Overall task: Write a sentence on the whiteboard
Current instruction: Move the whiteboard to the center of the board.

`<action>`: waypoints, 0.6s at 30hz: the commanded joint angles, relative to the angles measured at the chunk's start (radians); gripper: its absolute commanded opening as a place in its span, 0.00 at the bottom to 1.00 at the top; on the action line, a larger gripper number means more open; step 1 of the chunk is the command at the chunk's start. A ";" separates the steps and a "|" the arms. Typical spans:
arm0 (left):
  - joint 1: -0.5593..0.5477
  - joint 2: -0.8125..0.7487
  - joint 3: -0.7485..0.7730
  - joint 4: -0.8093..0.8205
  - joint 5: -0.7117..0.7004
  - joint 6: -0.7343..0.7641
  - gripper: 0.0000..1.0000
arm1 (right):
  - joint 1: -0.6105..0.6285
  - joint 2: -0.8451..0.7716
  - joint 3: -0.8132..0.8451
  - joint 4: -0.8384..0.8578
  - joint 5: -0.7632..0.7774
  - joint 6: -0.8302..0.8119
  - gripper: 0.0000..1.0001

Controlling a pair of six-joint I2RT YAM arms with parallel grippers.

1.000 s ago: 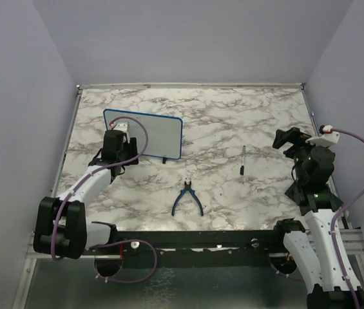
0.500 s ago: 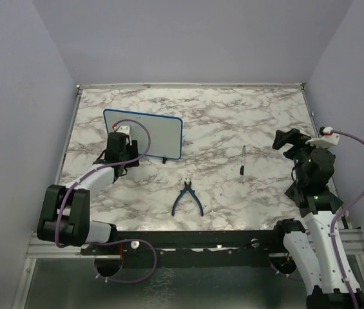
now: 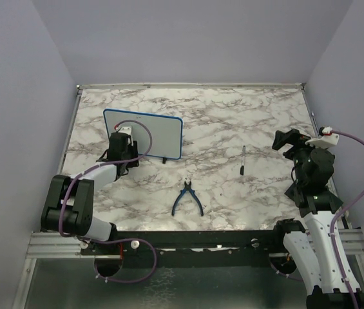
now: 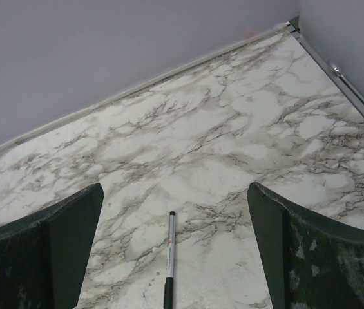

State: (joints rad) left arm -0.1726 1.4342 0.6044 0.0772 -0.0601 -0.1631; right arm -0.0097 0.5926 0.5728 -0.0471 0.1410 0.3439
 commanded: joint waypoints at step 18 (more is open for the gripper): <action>-0.040 0.029 0.029 0.046 0.044 0.044 0.39 | -0.003 -0.007 -0.024 0.022 -0.024 0.006 0.98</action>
State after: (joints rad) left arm -0.1864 1.4612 0.6117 0.1032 -0.0483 -0.1432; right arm -0.0097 0.5934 0.5652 -0.0463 0.1398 0.3439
